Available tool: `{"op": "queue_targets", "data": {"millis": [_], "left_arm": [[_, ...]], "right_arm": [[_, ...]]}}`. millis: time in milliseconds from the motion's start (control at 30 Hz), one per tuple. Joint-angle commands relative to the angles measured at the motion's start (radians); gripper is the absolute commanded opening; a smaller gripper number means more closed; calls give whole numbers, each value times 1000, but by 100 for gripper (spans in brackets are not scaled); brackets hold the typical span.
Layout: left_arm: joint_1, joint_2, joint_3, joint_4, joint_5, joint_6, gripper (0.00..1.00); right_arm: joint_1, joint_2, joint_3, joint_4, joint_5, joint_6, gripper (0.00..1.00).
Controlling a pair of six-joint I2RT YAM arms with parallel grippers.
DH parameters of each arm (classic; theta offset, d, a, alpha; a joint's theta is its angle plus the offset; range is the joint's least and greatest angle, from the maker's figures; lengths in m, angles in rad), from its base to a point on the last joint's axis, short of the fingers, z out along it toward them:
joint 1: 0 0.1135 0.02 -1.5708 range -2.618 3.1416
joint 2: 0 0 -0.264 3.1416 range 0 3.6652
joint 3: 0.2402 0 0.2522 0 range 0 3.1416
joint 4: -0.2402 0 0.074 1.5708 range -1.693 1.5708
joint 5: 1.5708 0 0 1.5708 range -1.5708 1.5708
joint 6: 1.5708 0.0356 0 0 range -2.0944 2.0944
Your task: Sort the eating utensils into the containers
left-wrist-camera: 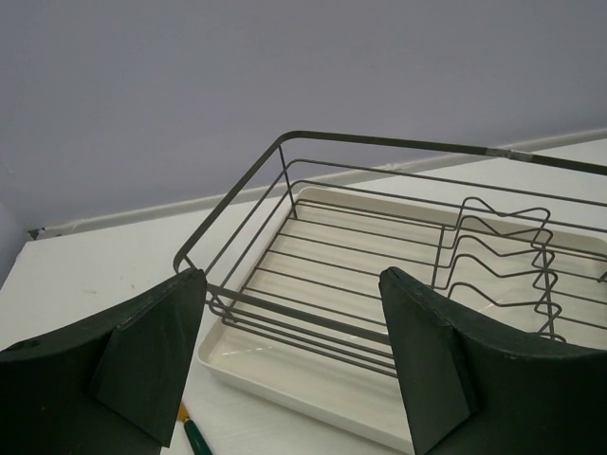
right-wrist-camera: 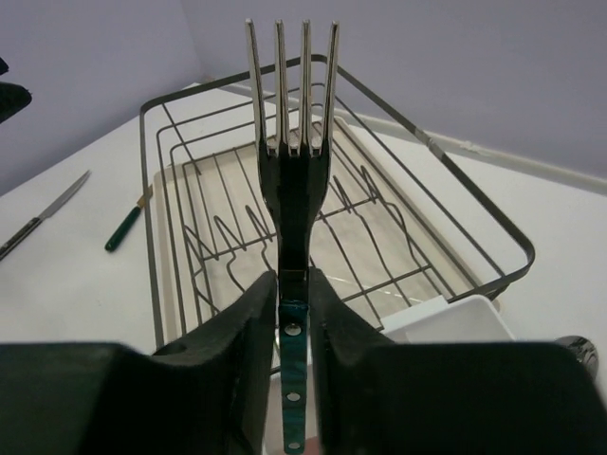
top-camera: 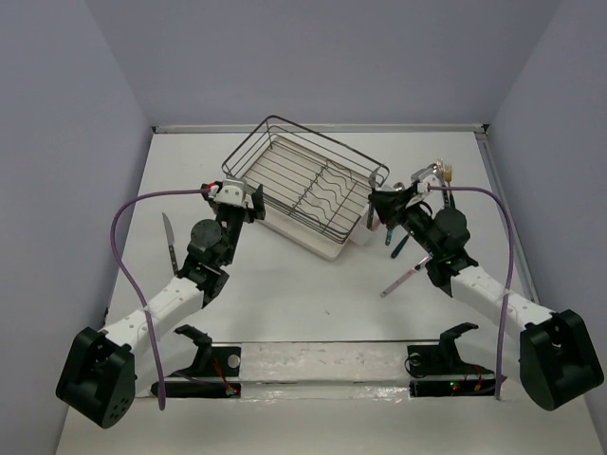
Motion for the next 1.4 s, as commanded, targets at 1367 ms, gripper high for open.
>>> {"op": "queue_targets", "data": {"millis": [1367], "left_arm": [[114, -70, -83, 26, -35, -55, 86]], "right_arm": [[-656, 920, 1364, -1401, 183, 39, 44]]}}
